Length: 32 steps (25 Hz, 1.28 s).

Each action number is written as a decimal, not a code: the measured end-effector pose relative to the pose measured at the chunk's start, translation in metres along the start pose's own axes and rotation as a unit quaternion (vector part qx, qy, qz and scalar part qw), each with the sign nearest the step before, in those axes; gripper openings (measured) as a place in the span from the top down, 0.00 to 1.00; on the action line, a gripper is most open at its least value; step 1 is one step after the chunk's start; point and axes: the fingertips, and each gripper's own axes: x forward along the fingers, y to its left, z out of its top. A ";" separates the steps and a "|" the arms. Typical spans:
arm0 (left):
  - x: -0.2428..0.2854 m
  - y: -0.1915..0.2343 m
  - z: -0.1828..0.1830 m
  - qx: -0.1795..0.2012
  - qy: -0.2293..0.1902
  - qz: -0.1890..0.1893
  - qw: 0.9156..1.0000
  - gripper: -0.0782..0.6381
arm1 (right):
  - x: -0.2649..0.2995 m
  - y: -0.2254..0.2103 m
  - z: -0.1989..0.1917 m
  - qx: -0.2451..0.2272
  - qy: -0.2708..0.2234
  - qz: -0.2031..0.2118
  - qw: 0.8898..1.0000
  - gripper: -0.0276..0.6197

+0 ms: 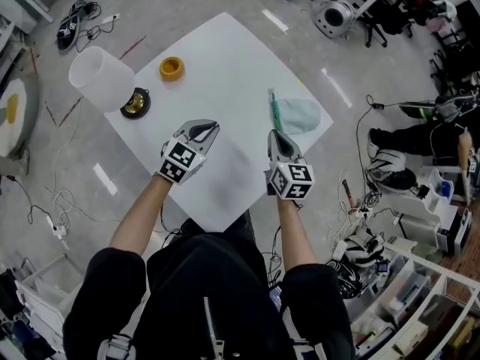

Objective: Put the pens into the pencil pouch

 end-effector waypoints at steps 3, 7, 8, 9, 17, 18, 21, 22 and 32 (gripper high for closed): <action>-0.015 0.000 0.011 -0.001 -0.018 0.013 1.000 0.84 | -0.010 0.013 0.014 -0.018 -0.018 -0.001 1.000 0.94; -0.035 -0.005 0.026 0.000 -0.039 0.027 0.999 0.84 | -0.026 0.030 0.030 -0.023 -0.040 0.005 0.999 0.94; -0.041 -0.005 0.031 0.001 -0.045 0.029 0.999 0.84 | -0.030 0.035 0.034 -0.024 -0.045 0.007 0.999 0.94; -0.045 -0.006 0.036 0.002 -0.051 0.030 0.998 0.84 | -0.033 0.039 0.038 -0.027 -0.049 0.009 0.998 0.94; -0.069 -0.009 0.064 0.005 -0.091 0.037 0.995 0.84 | -0.060 0.056 0.066 -0.047 -0.079 0.007 0.996 0.95; -0.072 -0.008 0.066 0.004 -0.096 0.039 0.995 0.84 | -0.062 0.058 0.068 -0.049 -0.081 0.006 0.995 0.95; -0.080 -0.010 0.066 0.002 -0.103 0.042 0.994 0.84 | -0.069 0.063 0.068 -0.052 -0.086 0.005 0.995 0.95; -0.081 -0.010 0.066 0.001 -0.103 0.043 0.994 0.84 | -0.071 0.064 0.066 -0.053 -0.087 0.005 0.995 0.95; -0.087 -0.014 0.060 -0.006 -0.103 0.045 0.994 0.84 | -0.078 0.068 0.059 -0.054 -0.085 0.006 0.995 0.94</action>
